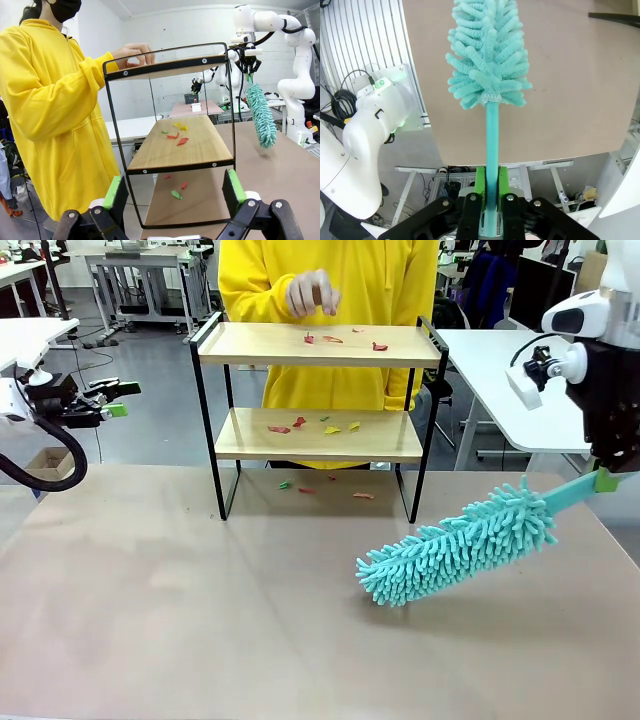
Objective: Clean the shelf.
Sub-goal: Clean the specific section of the Shelf indicated by the human with the Duster.
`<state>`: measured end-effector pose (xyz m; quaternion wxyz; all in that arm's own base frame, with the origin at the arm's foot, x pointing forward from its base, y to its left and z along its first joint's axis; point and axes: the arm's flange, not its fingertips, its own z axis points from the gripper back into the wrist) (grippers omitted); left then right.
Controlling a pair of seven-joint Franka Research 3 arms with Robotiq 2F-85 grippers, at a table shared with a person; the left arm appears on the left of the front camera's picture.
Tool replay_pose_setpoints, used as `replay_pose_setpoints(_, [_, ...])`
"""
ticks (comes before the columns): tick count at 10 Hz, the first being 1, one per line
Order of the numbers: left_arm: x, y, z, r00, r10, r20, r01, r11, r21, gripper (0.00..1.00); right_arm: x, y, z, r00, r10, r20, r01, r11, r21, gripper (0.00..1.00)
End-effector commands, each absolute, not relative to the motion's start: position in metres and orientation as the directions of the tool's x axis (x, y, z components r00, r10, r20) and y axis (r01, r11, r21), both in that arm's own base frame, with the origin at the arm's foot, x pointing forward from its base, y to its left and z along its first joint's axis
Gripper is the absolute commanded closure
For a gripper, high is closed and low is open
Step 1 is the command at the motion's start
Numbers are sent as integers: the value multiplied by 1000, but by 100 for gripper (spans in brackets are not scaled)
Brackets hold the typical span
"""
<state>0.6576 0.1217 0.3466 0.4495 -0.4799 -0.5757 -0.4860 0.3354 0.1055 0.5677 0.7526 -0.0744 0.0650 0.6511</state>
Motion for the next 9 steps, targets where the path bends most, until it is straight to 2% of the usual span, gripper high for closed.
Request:
replay_pose_setpoints(1, [656,122,348,-138,120,983,989,59,132,0,334,103,570,147,970,-195,-989,144,-29,87])
replay_pose_setpoints(9, [656,122,348,-138,120,983,989,59,132,0,334,103,570,147,970,-195,-989,144,-29,87])
